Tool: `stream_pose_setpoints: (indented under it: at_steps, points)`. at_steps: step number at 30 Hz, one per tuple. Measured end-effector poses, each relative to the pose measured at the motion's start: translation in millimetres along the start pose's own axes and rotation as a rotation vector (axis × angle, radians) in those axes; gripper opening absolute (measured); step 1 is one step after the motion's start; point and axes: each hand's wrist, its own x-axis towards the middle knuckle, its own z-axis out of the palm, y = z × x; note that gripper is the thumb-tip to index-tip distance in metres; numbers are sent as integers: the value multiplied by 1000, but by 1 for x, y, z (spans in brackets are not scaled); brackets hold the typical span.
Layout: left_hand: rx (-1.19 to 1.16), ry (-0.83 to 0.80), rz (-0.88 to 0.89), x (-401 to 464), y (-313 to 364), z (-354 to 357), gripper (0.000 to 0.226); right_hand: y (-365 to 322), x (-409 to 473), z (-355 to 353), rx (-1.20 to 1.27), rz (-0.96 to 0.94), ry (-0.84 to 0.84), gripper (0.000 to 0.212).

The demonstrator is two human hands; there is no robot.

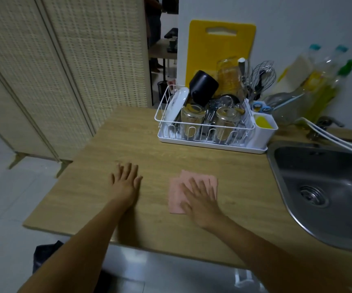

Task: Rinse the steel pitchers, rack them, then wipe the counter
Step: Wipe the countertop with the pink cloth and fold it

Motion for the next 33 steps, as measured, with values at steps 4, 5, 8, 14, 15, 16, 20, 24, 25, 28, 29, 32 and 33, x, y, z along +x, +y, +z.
stream_pose_setpoints:
  at_steps: [4, 5, 8, 14, 15, 16, 20, 24, 25, 28, 29, 32, 33]
  points:
    - [31, -25, 31, 4, -8, 2, 54, 6, 11, 1, -139, -38, -17, 73]
    - [37, -25, 39, 4, -9, 1, 54, 10, 20, -3, -139, -10, -27, 63]
    - [29, -28, 55, 3, -10, -2, 53, 11, 45, -6, -93, 137, -24, 56]
    - [31, 26, 48, 3, -10, 1, 53, -26, 33, 12, -158, -70, 9, 59]
    - [32, 38, 52, 3, -9, 1, 56, -29, 32, 12, -168, -113, 26, 62]
    - [32, 42, 53, 3, -9, 1, 60, -31, 36, 12, -169, -134, 28, 61]
    - [52, 57, 61, 3, -10, 4, 76, -45, 78, 7, -143, -159, -23, 51]
    - [56, 66, 75, 5, -11, 5, 77, -47, 133, -3, -154, -142, -26, 51]
    - [58, 65, 76, 5, -12, 5, 76, -38, 142, -6, -151, -115, -16, 52]
    - [44, 57, 75, 5, -12, 4, 71, 7, 139, -10, -58, 108, 71, 54]
    - [42, 52, 69, 5, -12, 3, 67, 17, 130, -10, -23, 194, 108, 55]
    - [48, 42, 64, 4, -8, 2, 54, 1, 94, 1, -11, 266, 150, 55]
    - [48, 38, 65, 4, -8, 1, 52, -15, 77, 7, -48, 136, 190, 54]
